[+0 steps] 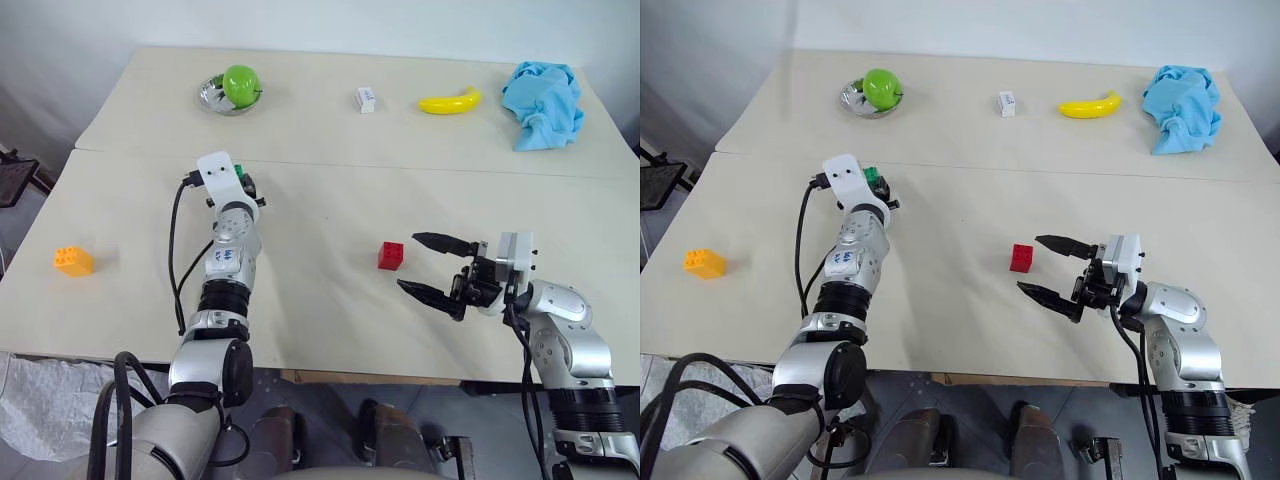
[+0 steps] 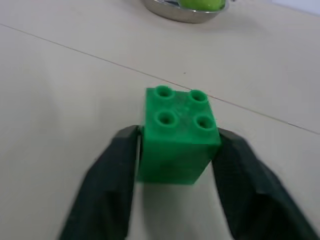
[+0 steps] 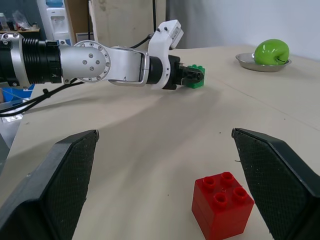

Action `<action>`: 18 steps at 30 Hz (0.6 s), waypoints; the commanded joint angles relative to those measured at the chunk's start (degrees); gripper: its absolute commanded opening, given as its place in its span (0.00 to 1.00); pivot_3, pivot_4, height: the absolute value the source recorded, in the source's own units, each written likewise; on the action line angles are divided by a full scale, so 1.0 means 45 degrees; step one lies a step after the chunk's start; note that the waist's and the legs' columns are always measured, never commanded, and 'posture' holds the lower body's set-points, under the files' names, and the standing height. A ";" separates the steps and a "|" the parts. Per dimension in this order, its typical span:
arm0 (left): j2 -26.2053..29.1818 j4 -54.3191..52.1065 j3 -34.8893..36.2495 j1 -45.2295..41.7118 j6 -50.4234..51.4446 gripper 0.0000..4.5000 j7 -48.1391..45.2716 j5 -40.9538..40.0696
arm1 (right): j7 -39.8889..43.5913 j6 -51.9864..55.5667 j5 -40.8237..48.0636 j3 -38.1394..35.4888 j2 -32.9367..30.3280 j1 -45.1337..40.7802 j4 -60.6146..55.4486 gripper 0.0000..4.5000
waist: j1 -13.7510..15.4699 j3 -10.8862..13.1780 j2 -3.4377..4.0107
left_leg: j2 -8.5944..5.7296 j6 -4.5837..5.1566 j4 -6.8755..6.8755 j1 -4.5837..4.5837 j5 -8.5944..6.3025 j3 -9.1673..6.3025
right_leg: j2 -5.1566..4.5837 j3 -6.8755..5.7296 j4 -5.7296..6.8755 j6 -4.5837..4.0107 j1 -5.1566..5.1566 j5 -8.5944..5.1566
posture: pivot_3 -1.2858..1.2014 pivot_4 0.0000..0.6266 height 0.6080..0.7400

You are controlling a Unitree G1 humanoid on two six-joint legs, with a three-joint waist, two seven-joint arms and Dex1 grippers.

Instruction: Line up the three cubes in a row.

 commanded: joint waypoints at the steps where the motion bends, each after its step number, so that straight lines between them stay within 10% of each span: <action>1: 0.0564 -0.0880 -0.0406 0.0144 -0.0051 0.34 -0.1586 -0.0159 | -0.0092 -0.0237 0.0160 -0.0304 0.0006 0.0236 -0.0561 1.00 | -0.0009 0.0000 0.0000 | -0.0001 0.0000 0.0000 0.0000 0.0000 0.0000 | 0.0000 -0.0001 -0.0001 0.0000 -0.0001 0.0000 | 0.52 0.24 1.00; 14: 0.6203 -0.2534 -0.2620 0.2671 -0.2517 0.34 -1.9831 -0.3151 | 0.0105 0.0298 0.0648 -0.1175 -0.0980 0.1581 -0.1493 1.00 | -0.0335 -0.0002 0.0006 | 0.0020 -0.0018 -0.0011 0.0003 0.0001 0.0062 | 0.0047 0.0018 -0.0012 -0.0006 -0.0019 -0.0004 | 0.52 0.24 1.00; 18: 0.5892 -0.0456 -0.3648 0.1607 -0.3843 0.34 -2.2092 -0.2440 | 0.0356 0.0689 0.1107 -0.1764 -0.1546 0.2255 -0.1825 1.00 | -0.0220 -0.0002 0.0006 | 0.0012 -0.0019 0.0000 0.0003 0.0000 0.0125 | 0.0050 0.0017 -0.0013 -0.0008 -0.0003 -0.0006 | 0.52 0.24 1.00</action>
